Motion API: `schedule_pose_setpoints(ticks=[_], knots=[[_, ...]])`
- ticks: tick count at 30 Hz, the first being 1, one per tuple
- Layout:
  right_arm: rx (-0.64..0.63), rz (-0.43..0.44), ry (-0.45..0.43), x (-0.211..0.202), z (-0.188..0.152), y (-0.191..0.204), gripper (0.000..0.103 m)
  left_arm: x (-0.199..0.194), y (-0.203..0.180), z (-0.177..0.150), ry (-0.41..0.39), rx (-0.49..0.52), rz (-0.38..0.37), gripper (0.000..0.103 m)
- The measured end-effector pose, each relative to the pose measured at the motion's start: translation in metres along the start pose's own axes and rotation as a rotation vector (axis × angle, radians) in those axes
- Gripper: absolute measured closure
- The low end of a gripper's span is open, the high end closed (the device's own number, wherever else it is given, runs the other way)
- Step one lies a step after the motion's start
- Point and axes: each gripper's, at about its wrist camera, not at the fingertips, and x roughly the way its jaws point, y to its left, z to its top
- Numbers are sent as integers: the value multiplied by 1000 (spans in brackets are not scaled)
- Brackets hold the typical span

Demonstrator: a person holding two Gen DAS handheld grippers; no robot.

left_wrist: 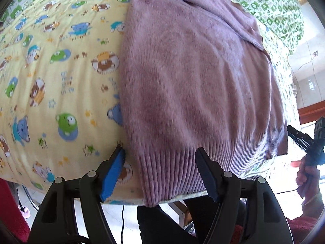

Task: Fold small clothes
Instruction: 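Lower both open grippers to the ribbed hem of the folded sweater, then grasp the hem with the left gripper while the right gripper grasps it, lifting toward the collar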

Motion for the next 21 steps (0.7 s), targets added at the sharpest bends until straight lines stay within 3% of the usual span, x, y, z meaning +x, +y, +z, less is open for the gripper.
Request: schedule_pose_setpoints(ticks=[7,14,18,21], knots=[[-4,28,20,1,-13,-1,56,4,-1,-12,9,5,-9,27],[-21,63,26,5,-23,3,56,10,11,-13,-20,-52,-117,17],[-12,106,36,13,-24,4,56,11,8,-11,-19,-30,-141,18],[38,150,33,14,-23,-2,56,9,9,-13,-26,-27,-140,27]])
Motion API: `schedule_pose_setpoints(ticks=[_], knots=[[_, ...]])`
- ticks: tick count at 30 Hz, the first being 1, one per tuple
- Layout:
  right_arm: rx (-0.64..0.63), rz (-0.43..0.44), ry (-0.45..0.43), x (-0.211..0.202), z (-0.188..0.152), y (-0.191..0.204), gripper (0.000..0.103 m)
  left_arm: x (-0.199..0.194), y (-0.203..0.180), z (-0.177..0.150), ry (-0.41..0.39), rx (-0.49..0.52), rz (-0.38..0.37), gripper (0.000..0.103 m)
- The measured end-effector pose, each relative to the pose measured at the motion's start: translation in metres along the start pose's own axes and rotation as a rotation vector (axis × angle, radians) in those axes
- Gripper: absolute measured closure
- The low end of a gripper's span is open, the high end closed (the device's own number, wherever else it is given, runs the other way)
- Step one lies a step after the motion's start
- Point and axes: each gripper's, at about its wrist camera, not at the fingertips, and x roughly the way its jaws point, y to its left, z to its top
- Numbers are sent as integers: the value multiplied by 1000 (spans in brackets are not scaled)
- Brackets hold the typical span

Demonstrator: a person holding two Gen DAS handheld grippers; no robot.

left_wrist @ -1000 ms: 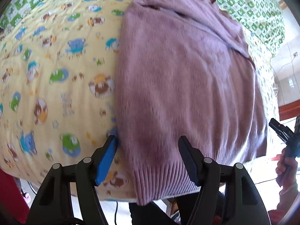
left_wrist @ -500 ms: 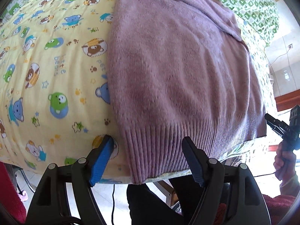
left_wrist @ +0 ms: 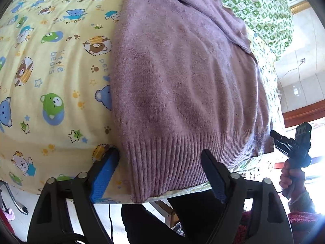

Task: Fold small clothes
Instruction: 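Grasp the hem with the left gripper while the right gripper grasps it, lifting toward the collar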

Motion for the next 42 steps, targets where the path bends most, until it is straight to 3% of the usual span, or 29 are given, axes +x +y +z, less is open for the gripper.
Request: schedule_pose_setpoints(ticks=[3,6,7,8,12,14,15,23,31,38,42], knots=[[28,37,-4,-1,-2,-5,56,-3,4,0,-5,-11,0,45],[31,52,0,-2,-3,-5,56,-4,8,2,11,-31,-45,73],[32,54,1,-2,-3,-4,56,-2,8,3,28,-37,-83,87],[31,57,2,-1,-3,-4,56,0,9,3,38,-38,-99,89],[16,63,8,1,-2,1,57,8,-1,0,43,-14,-81,91],[4,65,14,2,0,0,73,7,1,-1,37,-30,-96,93],[4,57,27,3,0,0,94,5,2,-1,35,-30,-100,94],[16,29,53,-10,-4,-16,96,-12,-5,0,34,46,-80,96],[31,193,10,-34,3,-12,96,-40,-12,5,-70,30,-195,96],[48,293,-74,-48,33,6,96,-60,-29,45,-164,32,-239,97],[30,329,-140,-53,71,19,96,-67,-39,84,-227,46,-239,97]])
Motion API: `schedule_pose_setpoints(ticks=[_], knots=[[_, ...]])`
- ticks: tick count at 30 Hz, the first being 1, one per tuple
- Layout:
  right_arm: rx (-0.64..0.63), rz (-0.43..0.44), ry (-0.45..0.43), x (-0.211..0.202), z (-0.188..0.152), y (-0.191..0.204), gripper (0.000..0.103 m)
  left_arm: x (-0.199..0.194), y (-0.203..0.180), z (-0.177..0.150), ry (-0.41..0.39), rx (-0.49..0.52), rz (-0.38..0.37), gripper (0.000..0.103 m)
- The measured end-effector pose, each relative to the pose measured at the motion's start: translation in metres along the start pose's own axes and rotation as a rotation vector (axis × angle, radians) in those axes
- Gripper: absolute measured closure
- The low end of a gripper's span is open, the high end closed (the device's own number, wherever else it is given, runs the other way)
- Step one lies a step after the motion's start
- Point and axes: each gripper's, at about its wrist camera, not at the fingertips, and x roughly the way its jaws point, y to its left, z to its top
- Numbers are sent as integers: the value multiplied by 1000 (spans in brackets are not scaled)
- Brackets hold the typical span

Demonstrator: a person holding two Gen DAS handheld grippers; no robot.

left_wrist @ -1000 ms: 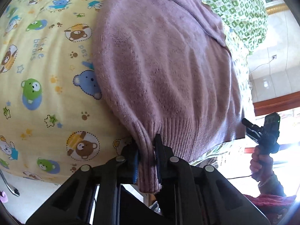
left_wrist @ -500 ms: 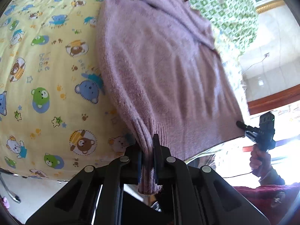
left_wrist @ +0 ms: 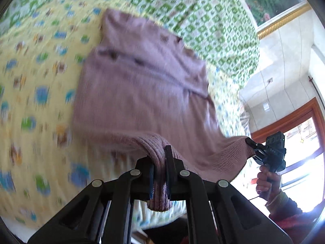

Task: Fold small clothes
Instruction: 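Grasp the hem with the left gripper while the right gripper grasps it, lifting toward the collar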

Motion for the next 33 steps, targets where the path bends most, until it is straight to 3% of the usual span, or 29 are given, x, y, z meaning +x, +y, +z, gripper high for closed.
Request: schedule_pose_setpoints(ticks=[11,23,33], knots=[[-21,23,-127,37,106,13,96,22,-4,119,-161,-9,31,97],[-57,13,-160,93,209,19,96,69,8,219,-212,-24,83,97],[-47,-22,-159,146,281,-5,96,121,17,302,-220,-4,135,97]])
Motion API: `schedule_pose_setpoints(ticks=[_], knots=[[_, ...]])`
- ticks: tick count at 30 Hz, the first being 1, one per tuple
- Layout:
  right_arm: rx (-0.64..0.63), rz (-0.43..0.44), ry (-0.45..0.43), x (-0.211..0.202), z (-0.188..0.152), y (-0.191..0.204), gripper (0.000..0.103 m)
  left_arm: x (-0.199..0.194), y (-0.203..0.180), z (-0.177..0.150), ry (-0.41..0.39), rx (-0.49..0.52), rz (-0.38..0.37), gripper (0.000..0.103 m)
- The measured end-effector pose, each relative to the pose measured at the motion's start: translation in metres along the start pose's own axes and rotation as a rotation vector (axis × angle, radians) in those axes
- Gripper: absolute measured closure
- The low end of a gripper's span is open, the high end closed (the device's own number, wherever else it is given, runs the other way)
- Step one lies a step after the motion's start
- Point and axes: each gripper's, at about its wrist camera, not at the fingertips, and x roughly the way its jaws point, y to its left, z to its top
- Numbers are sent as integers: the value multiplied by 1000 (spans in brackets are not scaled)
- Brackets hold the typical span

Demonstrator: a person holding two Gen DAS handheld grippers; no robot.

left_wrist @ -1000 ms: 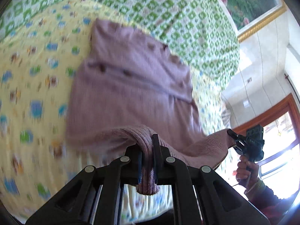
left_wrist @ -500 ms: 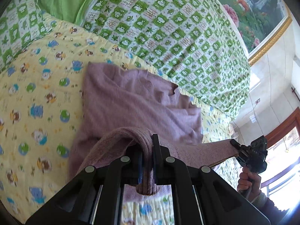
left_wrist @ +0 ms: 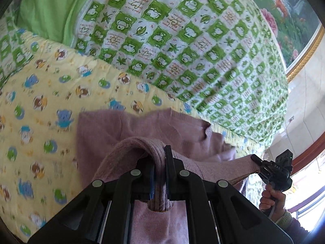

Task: Fold small clothes
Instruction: 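Grasp the hem with the left gripper while the right gripper grasps it, lifting toward the collar, then lay the hem onto the sweater body and open both grippers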

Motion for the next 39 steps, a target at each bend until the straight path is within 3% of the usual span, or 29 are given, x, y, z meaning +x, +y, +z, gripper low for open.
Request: schedule_pose_setpoints(ticks=[9,18,22,25,27,29,31,33,39], knots=[[21,-59,38,64,37,-26,96,69,26,33,30,-34,72,97],[30,-112,54,96,50,-47,96,99,50,36,46,-70,120,96],[79,-108,67,99,52,-49,93,95,53,36,48,-111,103,91],[110,-96,74,97,54,-49,89,82,49,36,34,-89,117,83],[118,-89,64,90,54,-49,86,72,46,36,19,-68,132,72],[113,-92,57,85,54,-46,82,58,44,36,-11,-60,174,43],[98,-114,28,76,53,-41,67,41,45,35,-47,-74,206,41],[84,-125,-13,66,53,-35,59,29,44,31,-54,-88,197,41],[-31,-91,-45,38,32,-7,59,15,0,-10,21,42,117,41]])
